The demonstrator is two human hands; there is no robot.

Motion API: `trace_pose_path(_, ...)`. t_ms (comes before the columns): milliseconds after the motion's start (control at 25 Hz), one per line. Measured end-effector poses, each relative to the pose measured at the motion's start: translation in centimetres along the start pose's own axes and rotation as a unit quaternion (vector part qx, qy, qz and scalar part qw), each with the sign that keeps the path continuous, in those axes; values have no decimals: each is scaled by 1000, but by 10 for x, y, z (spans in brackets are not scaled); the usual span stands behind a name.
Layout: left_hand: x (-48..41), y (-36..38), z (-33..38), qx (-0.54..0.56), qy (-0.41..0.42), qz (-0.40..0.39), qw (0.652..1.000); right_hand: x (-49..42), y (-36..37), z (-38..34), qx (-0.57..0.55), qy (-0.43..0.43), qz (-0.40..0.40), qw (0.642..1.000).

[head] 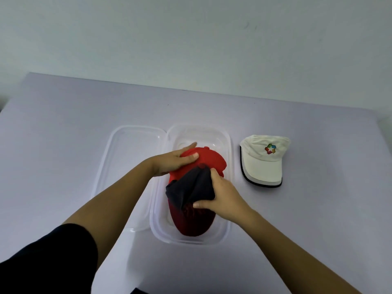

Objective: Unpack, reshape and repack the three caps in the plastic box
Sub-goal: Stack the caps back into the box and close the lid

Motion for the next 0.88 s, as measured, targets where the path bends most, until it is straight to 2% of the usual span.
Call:
trace_pose_path(120,-7,-8,-4,-71,-4,95,993,-17,4,13,8,52,-33,998)
trace_pose_path(240,-7,-13,3,-192,20,199,961,-30,8,19,13,80,-39,996)
trace_pose_path(320,-6,-14,7,-215,38,242,945,-36,9,21,10,95,-39,995)
trace_pose_path(480,12,2,-3,-144,92,239,956,-33,9,20,16,103,3,995)
trace_pose_path(600,19,19,-24,-185,83,255,946,-24,17,18,20,67,-2,998)
trace_pose_path(720,20,26,-31,-173,61,275,944,-17,22,15,59,34,3,998)
trace_pose_path(880,28,20,-7,-188,115,333,917,-4,7,4,71,-8,55,996)
Point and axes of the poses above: each hand's wrist, its own x-axis away from the middle knuckle, its own y-axis out of the palm, z = x × y, the point moved 5 cm from there along -x, towards the middle knuckle, and after that the axes turned 13 degrees about z, right-handed, at the moved point
